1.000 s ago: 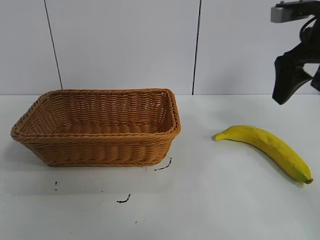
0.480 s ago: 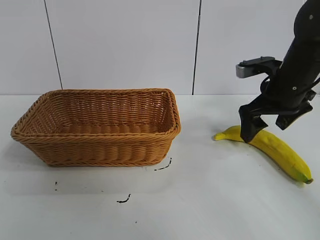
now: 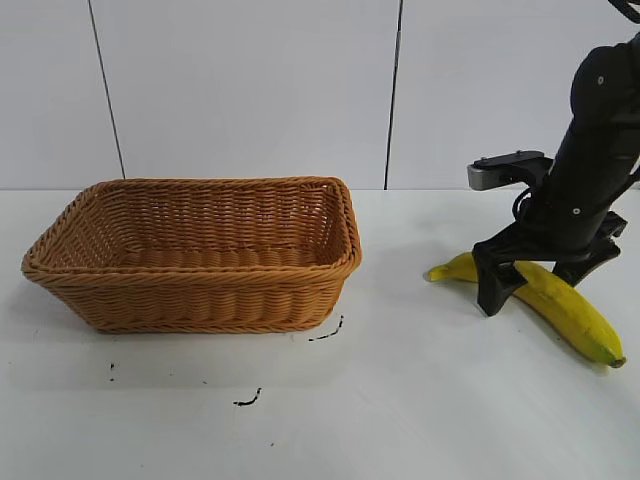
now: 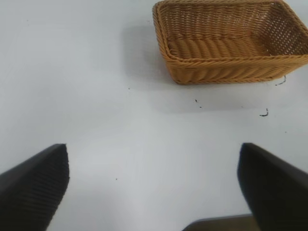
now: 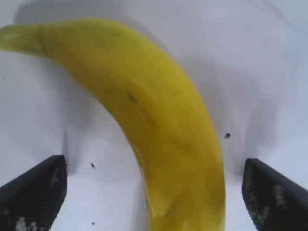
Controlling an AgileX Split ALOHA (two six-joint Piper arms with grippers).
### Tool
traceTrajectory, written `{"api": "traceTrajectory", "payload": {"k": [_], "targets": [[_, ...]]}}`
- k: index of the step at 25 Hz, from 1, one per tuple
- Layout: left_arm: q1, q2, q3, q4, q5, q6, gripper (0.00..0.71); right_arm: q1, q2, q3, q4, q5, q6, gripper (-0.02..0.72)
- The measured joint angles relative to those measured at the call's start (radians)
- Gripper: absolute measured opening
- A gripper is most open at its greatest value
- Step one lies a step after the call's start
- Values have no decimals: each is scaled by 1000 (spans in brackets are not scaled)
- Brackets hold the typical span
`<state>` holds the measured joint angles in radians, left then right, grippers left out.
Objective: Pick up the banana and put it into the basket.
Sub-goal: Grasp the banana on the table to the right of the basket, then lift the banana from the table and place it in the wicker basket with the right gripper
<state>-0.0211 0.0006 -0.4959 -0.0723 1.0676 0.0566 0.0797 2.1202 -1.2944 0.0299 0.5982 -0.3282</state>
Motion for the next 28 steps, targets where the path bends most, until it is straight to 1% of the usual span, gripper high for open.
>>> {"api": "traceTrajectory", "payload": {"k": [4, 9, 13, 16, 19, 21, 26, 28], "targets": [[0, 0, 0, 0, 0, 0, 690, 0, -7, 0, -30, 20, 1, 300], [0, 0, 0, 0, 0, 0, 690, 0, -85, -4, -37, 59, 3, 300], [0, 0, 0, 0, 0, 0, 690, 0, -193, -9, -37, 110, 34, 300], [0, 0, 0, 0, 0, 0, 690, 0, -253, -36, -37, 178, 38, 300], [0, 0, 0, 0, 0, 0, 690, 0, -262, -124, -22, 326, 38, 300], [0, 0, 0, 0, 0, 0, 690, 0, -262, -191, -3, 389, 38, 300], [0, 0, 0, 0, 0, 0, 690, 2, -258, -321, 35, 433, 39, 300], [0, 0, 0, 0, 0, 0, 690, 16, -245, -366, 40, 447, 40, 300]]}}
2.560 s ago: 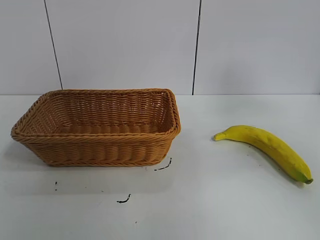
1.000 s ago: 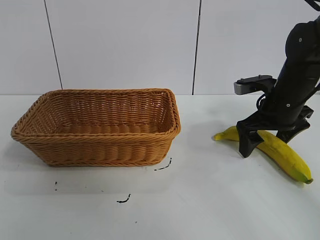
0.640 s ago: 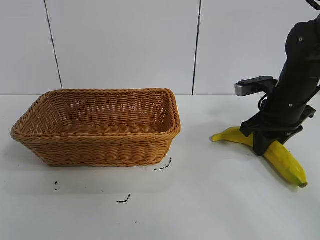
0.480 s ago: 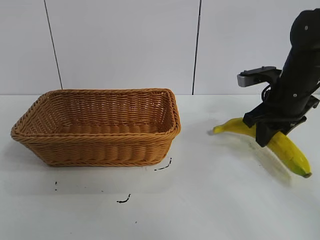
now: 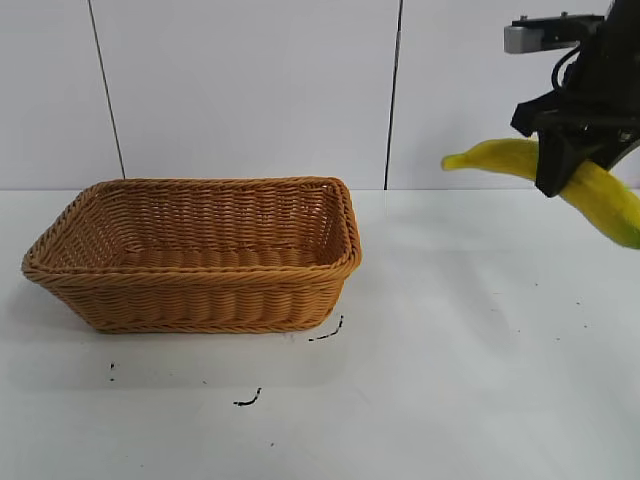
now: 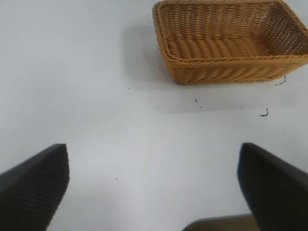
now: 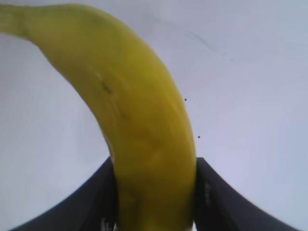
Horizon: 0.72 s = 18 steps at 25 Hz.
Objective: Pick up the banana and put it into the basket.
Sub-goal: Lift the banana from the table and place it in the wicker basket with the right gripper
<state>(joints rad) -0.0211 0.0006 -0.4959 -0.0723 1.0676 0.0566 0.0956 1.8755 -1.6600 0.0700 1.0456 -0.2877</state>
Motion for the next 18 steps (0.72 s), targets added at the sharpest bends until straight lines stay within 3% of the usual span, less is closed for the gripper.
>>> {"api": "traceTrajectory", "payload": {"k": [10, 15, 18], "targets": [[0, 0, 0, 0, 0, 0, 690, 237, 232, -339, -24, 23, -18, 300], [0, 0, 0, 0, 0, 0, 690, 381, 342, -499, -25, 13, -131, 300], [0, 0, 0, 0, 0, 0, 690, 464, 384, -512, -28, -58, -224, 300]]}}
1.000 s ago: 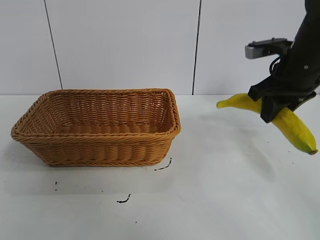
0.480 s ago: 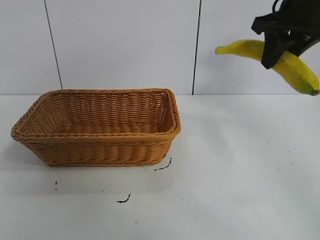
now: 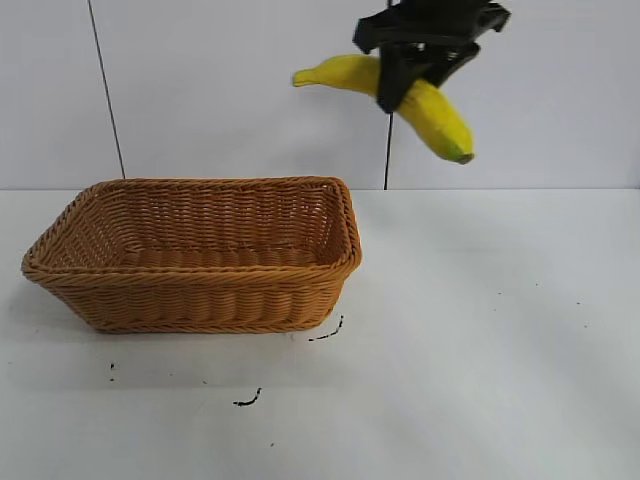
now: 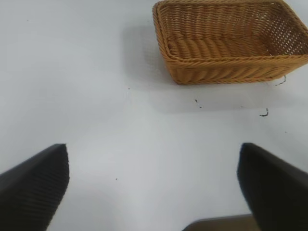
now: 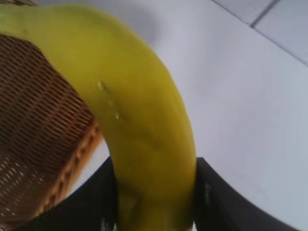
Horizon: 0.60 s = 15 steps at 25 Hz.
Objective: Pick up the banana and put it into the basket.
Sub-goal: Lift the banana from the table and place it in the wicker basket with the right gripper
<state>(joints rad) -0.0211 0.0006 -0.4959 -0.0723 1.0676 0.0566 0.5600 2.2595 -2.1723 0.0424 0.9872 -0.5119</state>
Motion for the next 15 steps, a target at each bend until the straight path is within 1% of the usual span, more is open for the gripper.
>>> {"api": "traceTrajectory", "payload": {"k": [2, 4, 6, 9, 11, 15], "targets": [[0, 0, 0, 0, 0, 0, 690, 51, 22, -1, -20, -65, -48, 300], [0, 0, 0, 0, 0, 0, 690, 88, 46, -1, -54, -123, -68, 300], [0, 0, 0, 0, 0, 0, 690, 111, 68, -2, -92, -164, -66, 300], [0, 0, 0, 0, 0, 0, 690, 113, 103, -2, -125, -222, -43, 300], [0, 0, 0, 0, 0, 0, 690, 110, 128, -2, -138, -244, -36, 300], [0, 0, 0, 0, 0, 0, 690, 110, 172, -2, -147, -251, -36, 300]]}}
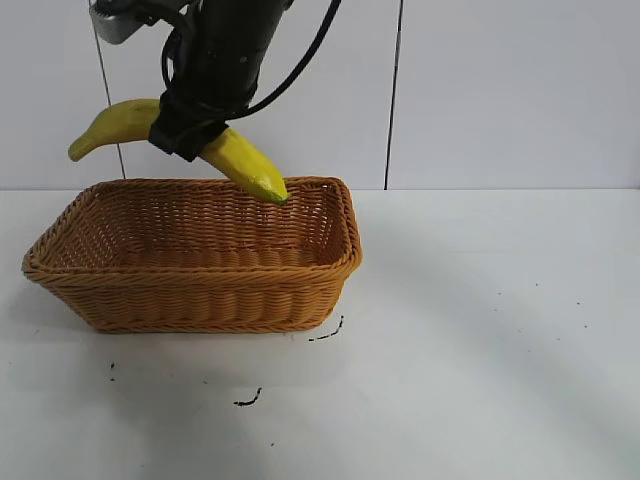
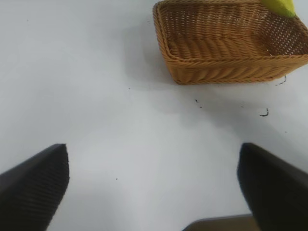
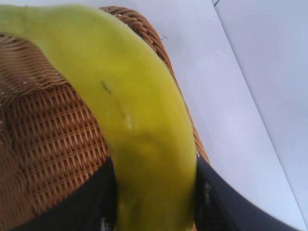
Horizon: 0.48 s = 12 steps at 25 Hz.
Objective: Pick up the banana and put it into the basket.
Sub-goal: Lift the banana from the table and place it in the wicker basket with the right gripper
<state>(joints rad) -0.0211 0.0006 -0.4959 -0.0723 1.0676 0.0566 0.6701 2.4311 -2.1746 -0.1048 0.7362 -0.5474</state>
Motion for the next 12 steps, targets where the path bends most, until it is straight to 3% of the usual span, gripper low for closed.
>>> {"api": "traceTrajectory", "payload": {"k": [10, 12], "targets": [[0, 0, 0, 0, 0, 0, 690, 0, 66, 0, -8, 0, 0, 300], [0, 0, 0, 0, 0, 0, 690, 0, 66, 0, -8, -1, 2, 338]]}}
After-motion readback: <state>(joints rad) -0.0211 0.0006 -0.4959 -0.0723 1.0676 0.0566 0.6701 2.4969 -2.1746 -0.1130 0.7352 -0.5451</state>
